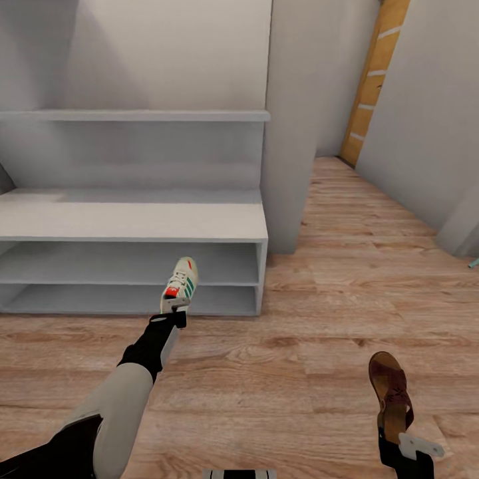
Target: Pick up the two gym shoes and the two sandals from the corridor floor and place them onto the hallstand (shoe rack) in the corridor, making sure they are on the rack and not on the floor. Arrange them so the two gym shoes are next to each other and the two sandals are next to each other.
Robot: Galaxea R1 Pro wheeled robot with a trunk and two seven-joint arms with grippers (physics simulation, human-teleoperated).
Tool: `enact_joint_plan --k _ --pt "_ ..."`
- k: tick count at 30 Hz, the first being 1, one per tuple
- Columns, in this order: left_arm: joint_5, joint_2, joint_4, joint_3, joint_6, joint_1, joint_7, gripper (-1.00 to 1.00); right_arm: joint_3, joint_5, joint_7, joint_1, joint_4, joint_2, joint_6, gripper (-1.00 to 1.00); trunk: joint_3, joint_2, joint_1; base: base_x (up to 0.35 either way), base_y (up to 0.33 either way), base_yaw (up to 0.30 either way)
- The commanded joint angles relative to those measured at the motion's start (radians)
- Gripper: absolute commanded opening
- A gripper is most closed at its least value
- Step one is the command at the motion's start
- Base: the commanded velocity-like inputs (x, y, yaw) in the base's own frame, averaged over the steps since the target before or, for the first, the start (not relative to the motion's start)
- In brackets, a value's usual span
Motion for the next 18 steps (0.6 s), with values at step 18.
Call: enact_joint_plan --k 18 --pt "-0.010 0.001 -0.002 0.007 -0.005 0.004 -0.002 -1.00 -0.004 0.011 -0.006 -0.001 0.001 0.000 -0.003 -1.00 -0.001 0.000 0.000 0.258 -0.007 0.000"
